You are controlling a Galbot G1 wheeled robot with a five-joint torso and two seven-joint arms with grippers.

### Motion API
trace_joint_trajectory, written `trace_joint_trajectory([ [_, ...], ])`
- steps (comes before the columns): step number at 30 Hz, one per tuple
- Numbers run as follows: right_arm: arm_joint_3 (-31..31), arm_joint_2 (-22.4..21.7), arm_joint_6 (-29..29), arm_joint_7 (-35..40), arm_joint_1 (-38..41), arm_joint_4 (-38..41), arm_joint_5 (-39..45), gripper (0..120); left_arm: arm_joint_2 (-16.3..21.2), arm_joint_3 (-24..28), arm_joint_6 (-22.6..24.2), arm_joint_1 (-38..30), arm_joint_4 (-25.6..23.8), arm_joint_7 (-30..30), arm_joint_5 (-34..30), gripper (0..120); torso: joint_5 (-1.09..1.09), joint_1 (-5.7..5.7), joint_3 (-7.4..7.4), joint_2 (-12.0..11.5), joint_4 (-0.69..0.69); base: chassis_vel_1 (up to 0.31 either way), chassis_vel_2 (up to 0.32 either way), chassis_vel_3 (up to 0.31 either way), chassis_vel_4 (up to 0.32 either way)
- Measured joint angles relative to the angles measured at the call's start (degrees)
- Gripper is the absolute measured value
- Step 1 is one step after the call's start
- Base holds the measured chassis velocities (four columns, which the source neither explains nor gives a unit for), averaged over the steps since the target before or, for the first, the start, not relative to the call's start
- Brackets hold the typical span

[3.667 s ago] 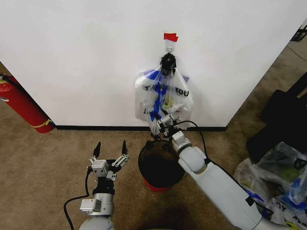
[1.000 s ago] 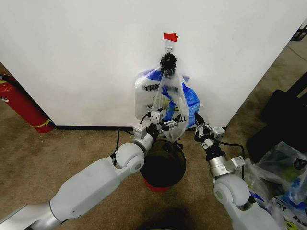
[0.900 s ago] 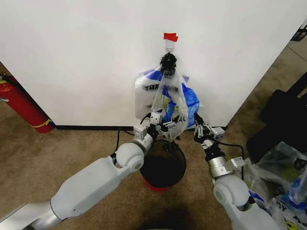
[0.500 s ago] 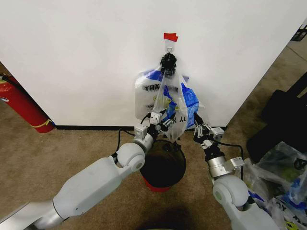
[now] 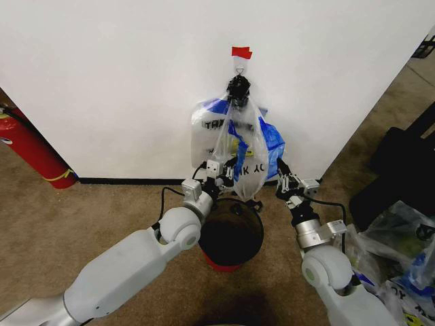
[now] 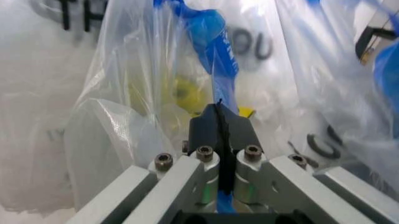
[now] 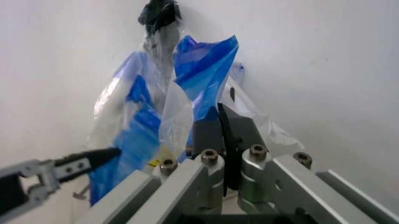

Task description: Pick up the garbage bag from the wall and place it over the trash bin.

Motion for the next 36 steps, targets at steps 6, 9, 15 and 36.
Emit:
trace_joint_trajectory([
  [6,0.1,0.7,0.1,0.9,-0.3,-0.3,0.3,0,1.1,-3.7,-1.5,2.8,-4.6,-1.2,-2.7,0,0.0,0.0,0.0,0.0,0.0,0.0,0.0,0.0,0.0],
  [9,0.5,0.8,0.0,1.3,-0.9,0.4,0.9,0,1.6,-5.2,-1.9,4.5,-6.9,-1.6,-4.2,0,0.0,0.0,0.0,0.0,0.0,0.0,0.0,0.0,0.0],
  [15,2.2,0.6,0.1,1.3,-4.0,2.4,0.8,0,3.4,-11.1,-2.5,9.8,-13.6,-2.6,-6.4,0,-0.01,0.0,0.0,0.0,0.0,0.0,0.0,0.0,0.0],
  [36,3.8,4.6,3.6,0.0,-14.2,6.7,-7.2,0,4.2,-22.8,-5.1,37.7,-29.5,-0.8,1.6,0,0.0,-0.01,0.0,0.0,-0.01,0.0,0.0,0.0,0.0],
])
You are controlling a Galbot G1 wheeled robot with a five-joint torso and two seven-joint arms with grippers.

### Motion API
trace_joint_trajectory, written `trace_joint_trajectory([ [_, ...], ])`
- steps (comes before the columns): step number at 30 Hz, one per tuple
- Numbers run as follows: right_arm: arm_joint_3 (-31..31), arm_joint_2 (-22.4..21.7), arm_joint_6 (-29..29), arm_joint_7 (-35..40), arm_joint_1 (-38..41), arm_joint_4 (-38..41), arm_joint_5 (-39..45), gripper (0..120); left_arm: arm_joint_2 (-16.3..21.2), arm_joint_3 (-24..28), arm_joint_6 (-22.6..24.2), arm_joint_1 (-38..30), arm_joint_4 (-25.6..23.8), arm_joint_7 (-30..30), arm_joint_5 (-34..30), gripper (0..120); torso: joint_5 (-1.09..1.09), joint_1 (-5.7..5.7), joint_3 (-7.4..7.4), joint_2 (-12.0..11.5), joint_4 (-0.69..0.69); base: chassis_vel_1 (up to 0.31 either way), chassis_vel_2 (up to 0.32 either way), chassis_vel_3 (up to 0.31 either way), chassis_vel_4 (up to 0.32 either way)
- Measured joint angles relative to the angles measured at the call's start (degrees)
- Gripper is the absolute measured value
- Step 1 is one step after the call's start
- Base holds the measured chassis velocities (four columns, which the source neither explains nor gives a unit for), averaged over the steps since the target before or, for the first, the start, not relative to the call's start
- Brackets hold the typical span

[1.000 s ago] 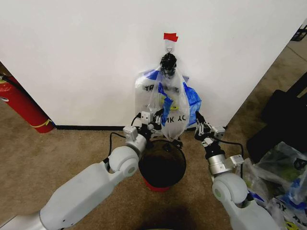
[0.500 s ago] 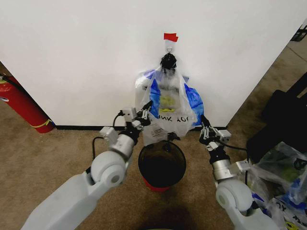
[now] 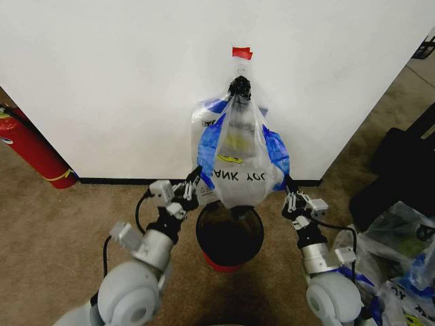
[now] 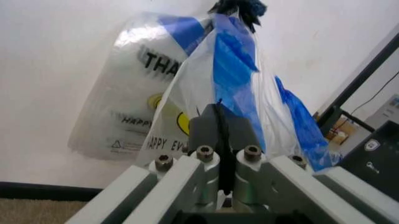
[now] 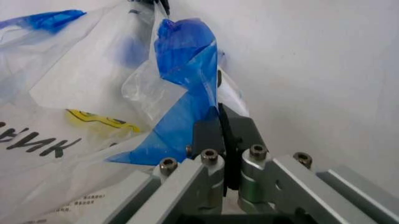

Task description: Pick up the garbage bag from the wall and place it over the trash bin.

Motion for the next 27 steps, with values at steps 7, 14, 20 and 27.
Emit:
trace_joint_trajectory([
  [7,2.1,1.6,4.8,-1.9,-6.4,1.5,-3.7,0,-1.2,-0.7,-1.1,5.8,-2.5,0.7,4.3,0,0.0,0.0,0.0,0.0,0.0,0.0,0.0,0.0,0.0],
  [14,2.6,2.4,7.1,-2.3,-10.4,2.7,-5.5,0,-1.7,-0.4,-1.8,10.3,-4.3,1.3,6.9,0,0.0,0.01,0.0,0.0,0.0,0.0,0.0,0.0,0.0],
  [20,3.1,2.1,7.0,-2.1,-12.0,5.7,-5.4,0,-1.6,-1.8,-1.7,12.9,-5.9,1.4,8.1,0,0.0,0.01,0.01,0.0,0.0,0.0,0.0,0.0,0.0],
  [27,3.4,1.3,9.3,-2.3,-16.2,6.6,-6.1,0,-1.9,-2.8,-2.8,19.0,-6.7,1.7,11.1,0,0.0,0.0,0.0,0.0,0.0,0.0,0.0,0.0,0.0],
])
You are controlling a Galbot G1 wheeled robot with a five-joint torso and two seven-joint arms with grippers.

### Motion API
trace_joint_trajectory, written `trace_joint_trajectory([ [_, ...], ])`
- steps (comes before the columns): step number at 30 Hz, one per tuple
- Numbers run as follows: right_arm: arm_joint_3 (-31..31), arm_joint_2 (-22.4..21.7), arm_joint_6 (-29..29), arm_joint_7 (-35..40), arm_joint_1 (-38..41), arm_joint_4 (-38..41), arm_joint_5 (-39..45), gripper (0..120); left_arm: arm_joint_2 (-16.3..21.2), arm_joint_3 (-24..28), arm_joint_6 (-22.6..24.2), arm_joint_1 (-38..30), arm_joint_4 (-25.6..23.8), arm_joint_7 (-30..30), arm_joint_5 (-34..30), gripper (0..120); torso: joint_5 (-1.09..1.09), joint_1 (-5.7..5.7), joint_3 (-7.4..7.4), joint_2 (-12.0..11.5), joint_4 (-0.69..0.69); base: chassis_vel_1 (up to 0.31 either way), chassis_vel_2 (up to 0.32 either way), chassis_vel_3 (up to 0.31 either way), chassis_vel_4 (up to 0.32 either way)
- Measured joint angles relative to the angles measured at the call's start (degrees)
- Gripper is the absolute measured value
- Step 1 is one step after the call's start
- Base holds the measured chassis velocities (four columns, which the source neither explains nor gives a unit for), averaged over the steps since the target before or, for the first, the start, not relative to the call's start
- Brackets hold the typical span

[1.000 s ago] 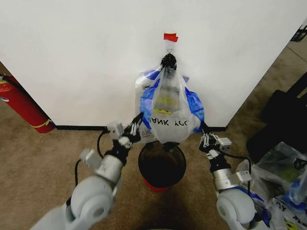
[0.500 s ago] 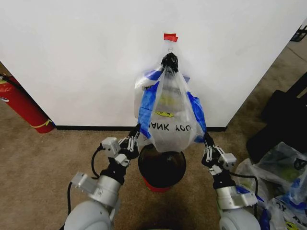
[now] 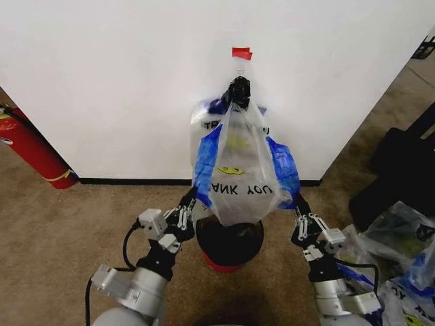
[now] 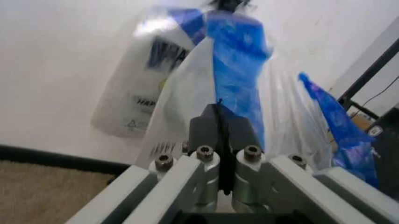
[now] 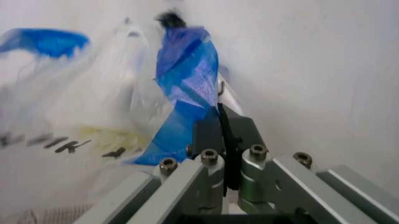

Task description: Pick up the garbage bag from the wall and place it over the trash bin.

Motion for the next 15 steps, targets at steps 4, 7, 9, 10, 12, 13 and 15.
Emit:
trace_joint_trajectory([
  [4,-0.2,0.0,0.6,0.0,-0.6,0.2,-0.4,0,-0.3,0.0,-0.4,1.6,0.0,0.1,1.0,0,0.01,0.0,0.0,0.0,0.01,0.0,0.0,0.0,0.0],
  [7,-0.8,0.0,0.6,0.2,-0.6,1.6,-0.4,0,-0.4,0.1,-0.7,2.1,0.0,0.1,1.9,0,0.0,0.0,0.0,0.0,0.01,0.0,0.0,0.0,0.0],
  [9,-1.0,0.0,0.4,0.4,-0.4,2.2,-0.4,0,-0.4,0.1,-0.7,1.9,0.0,0.1,2.0,0,0.0,0.0,0.0,0.0,0.0,0.0,0.0,0.0,0.0],
  [10,-1.0,0.0,0.4,0.4,-0.4,2.2,-0.4,0,-0.4,0.1,-0.7,1.9,0.0,0.1,2.0,0,0.0,0.0,0.0,0.0,0.0,0.0,0.0,0.0,0.0],
  [12,-1.6,0.2,-0.2,0.7,0.1,3.0,-0.4,0,-0.5,-0.1,-0.4,1.4,0.0,0.1,2.0,0,0.0,0.0,0.0,0.0,0.0,0.0,0.0,0.0,0.0],
  [13,-2.3,0.5,-0.5,0.8,0.6,3.2,-0.4,0,-0.6,-0.3,-0.4,1.1,0.0,0.2,2.2,0,0.0,0.01,0.0,0.0,0.0,0.0,0.0,0.0,0.0],
  [15,-3.2,1.0,-0.6,0.9,1.3,3.1,-0.3,0,-1.0,-0.4,-0.6,0.5,0.0,0.4,2.4,0,0.0,0.01,0.0,0.0,0.01,0.0,0.0,0.0,0.0],
])
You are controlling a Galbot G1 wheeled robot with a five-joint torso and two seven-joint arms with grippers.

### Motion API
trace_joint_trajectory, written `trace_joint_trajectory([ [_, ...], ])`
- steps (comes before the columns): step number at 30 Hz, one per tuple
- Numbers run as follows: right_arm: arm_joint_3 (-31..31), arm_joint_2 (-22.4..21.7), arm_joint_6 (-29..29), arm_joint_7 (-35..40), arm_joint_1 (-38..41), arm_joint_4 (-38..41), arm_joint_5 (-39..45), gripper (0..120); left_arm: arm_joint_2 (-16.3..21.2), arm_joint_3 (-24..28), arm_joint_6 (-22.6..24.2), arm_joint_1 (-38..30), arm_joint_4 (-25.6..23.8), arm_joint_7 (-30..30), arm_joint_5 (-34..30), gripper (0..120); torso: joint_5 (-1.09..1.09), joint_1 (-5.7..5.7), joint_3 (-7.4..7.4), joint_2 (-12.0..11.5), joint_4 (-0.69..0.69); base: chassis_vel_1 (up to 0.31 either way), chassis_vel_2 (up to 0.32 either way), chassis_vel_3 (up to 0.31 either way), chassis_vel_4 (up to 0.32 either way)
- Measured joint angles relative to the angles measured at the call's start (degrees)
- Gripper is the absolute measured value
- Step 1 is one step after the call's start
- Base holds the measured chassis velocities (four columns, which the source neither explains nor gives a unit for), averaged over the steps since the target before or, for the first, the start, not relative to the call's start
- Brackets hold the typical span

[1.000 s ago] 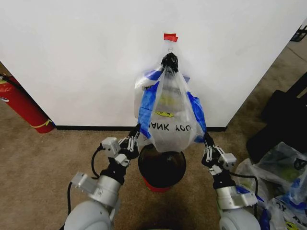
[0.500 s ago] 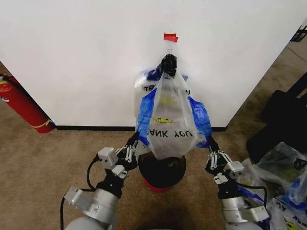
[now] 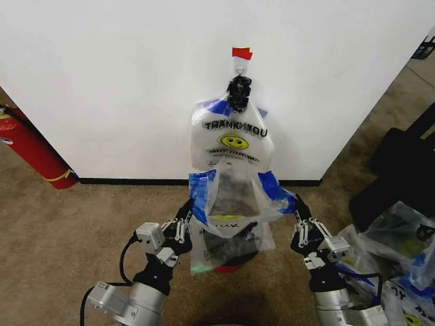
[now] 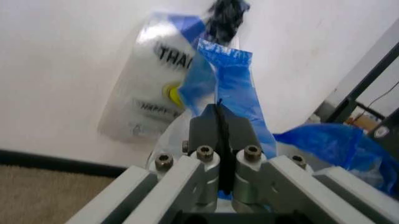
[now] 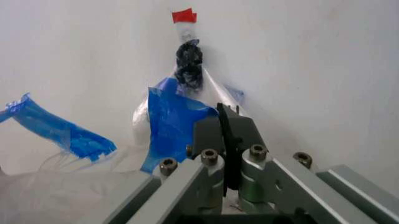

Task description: Pick up the garbage bag from the wall and place it over the trash bin.

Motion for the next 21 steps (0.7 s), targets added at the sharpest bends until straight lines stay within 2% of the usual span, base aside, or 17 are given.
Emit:
trace_joint_trajectory([
  [9,-1.7,0.0,-2.4,0.6,7.0,-0.4,2.6,0,-1.1,1.2,-0.2,-7.7,1.4,0.4,-2.6,0,0.01,0.0,0.0,0.0,0.0,0.0,0.0,0.0,0.0],
  [15,-2.1,-0.3,-3.8,0.4,10.6,-0.2,4.8,0,-2.7,4.6,-2.2,-14.0,6.5,1.5,-2.3,0,-0.01,0.0,0.01,0.0,-0.01,0.0,0.0,0.0,0.0],
  [21,-3.4,0.8,-4.1,0.2,12.5,-1.9,5.3,0,-3.1,6.3,-1.9,-17.6,9.4,1.5,-3.7,0,0.01,0.0,0.01,0.0,0.0,0.0,0.0,0.0,0.0],
])
